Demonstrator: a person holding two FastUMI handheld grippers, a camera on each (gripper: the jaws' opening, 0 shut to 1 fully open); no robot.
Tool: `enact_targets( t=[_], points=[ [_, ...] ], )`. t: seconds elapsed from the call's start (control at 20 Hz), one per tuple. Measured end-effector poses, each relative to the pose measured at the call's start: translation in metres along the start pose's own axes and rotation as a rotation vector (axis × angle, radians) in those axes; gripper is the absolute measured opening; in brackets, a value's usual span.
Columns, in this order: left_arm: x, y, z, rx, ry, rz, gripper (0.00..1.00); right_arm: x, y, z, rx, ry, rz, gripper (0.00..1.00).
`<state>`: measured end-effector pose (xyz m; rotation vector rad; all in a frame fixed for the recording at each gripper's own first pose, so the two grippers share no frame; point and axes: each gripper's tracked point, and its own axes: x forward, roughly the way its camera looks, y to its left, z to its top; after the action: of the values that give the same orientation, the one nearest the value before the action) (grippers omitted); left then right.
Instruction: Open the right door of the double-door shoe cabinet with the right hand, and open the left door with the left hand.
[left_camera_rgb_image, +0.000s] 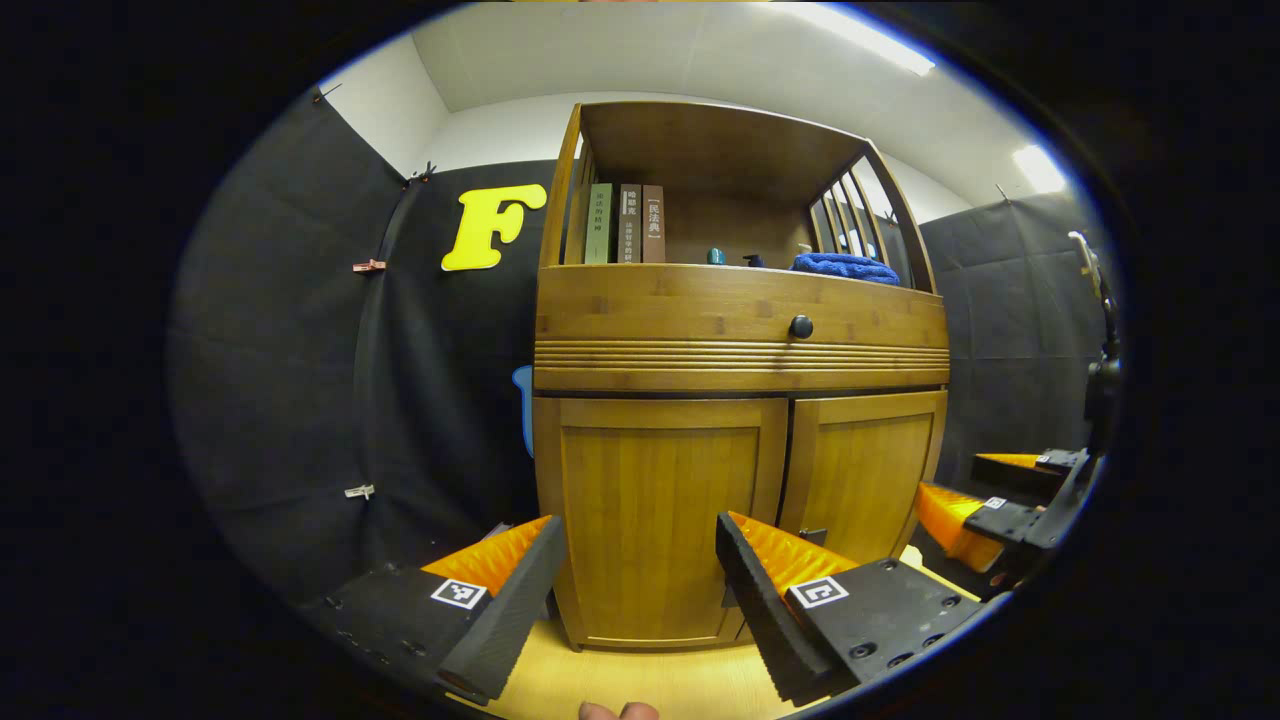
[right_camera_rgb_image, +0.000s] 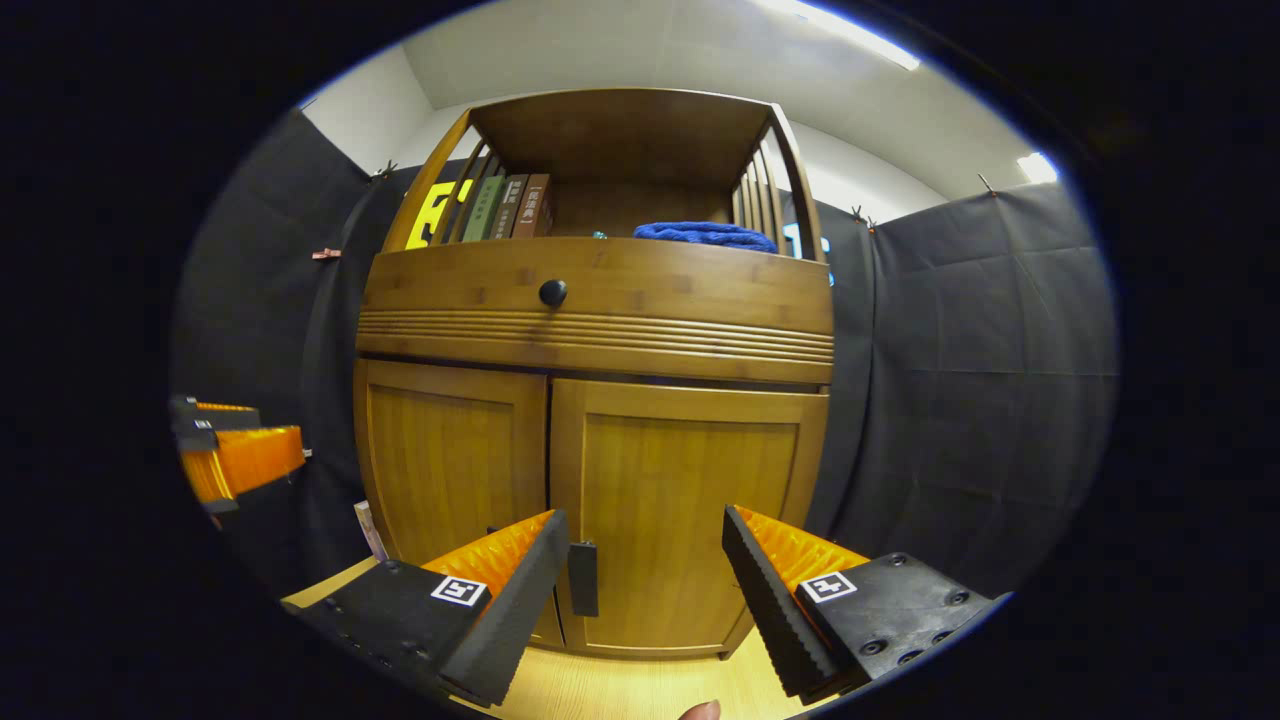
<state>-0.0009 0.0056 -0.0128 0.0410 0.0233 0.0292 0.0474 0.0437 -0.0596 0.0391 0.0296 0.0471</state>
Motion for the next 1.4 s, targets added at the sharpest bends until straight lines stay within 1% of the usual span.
enact_targets(
  t=[0.15, 0.2, 0.25, 0.3, 0.45, 0.55, 0.65, 0.75, 0.8, 0.9, 0.95, 1.05, 1.1, 1.15, 1.2, 1.3, 1.4],
  points=[
    [0.000, 0.011, -0.002, -0.002, -0.004, 0.005, 0.96, 0.023, 0.019, -0.029, -0.005, 0.008, 0.029, 0.98],
    [-0.001, 0.013, -0.003, -0.004, -0.003, 0.002, 0.95, 0.031, 0.027, -0.040, 0.003, 0.021, 0.042, 0.99],
    [-0.002, 0.015, -0.005, -0.003, -0.003, -0.002, 0.94, 0.037, 0.030, -0.050, 0.009, 0.028, 0.052, 0.98],
    [-0.003, 0.019, -0.006, 0.002, -0.003, -0.001, 0.93, 0.044, 0.035, -0.060, 0.019, 0.039, 0.057, 0.98],
    [-0.005, 0.027, -0.010, 0.008, 0.002, 0.002, 0.93, 0.062, 0.047, -0.093, 0.058, 0.084, 0.069, 0.98],
    [-0.008, 0.032, -0.013, 0.003, 0.007, 0.004, 0.93, 0.075, 0.045, -0.110, 0.078, 0.119, 0.057, 0.95],
    [-0.010, 0.037, -0.017, -0.002, 0.015, 0.007, 0.93, 0.083, 0.041, -0.130, 0.075, 0.154, 0.034, 0.88],
    [-0.009, 0.038, -0.019, -0.002, 0.022, 0.009, 0.94, 0.092, 0.045, -0.144, 0.070, 0.179, 0.031, 0.80],
    [-0.009, 0.040, -0.019, 0.001, 0.025, 0.011, 0.94, 0.098, 0.046, -0.148, 0.069, 0.187, 0.031, 0.66],
    [-0.009, 0.042, -0.020, 0.005, 0.026, 0.013, 0.94, 0.107, 0.050, -0.156, 0.068, 0.199, 0.029, 0.54],
    [-0.009, 0.043, -0.020, 0.005, 0.025, 0.014, 0.94, 0.110, 0.048, -0.162, 0.067, 0.203, 0.013, 0.54],
    [-0.011, 0.042, -0.021, 0.001, 0.028, 0.015, 0.93, 0.101, 0.044, -0.156, 0.095, 0.194, -0.008, 0.36],
    [-0.013, 0.040, -0.022, -0.002, 0.033, 0.013, 0.93, 0.105, 0.044, -0.157, 0.095, 0.189, -0.010, 0.31],
    [-0.014, 0.039, -0.024, -0.004, 0.037, 0.012, 0.94, 0.105, 0.046, -0.158, 0.088, 0.199, -0.002, 0.31],
    [-0.016, 0.037, -0.024, -0.005, 0.038, 0.010, 0.94, 0.108, 0.045, -0.158, 0.083, 0.198, 0.006, 0.24],
    [-0.020, 0.034, -0.023, -0.004, 0.037, 0.011, 0.96, 0.102, 0.045, -0.154, 0.101, 0.199, 0.027, 0.24],
    [-0.025, 0.032, -0.022, -0.007, 0.035, 0.013, 0.94, 0.091, 0.044, -0.150, 0.104, 0.191, 0.053, 0.24]
  ],
)
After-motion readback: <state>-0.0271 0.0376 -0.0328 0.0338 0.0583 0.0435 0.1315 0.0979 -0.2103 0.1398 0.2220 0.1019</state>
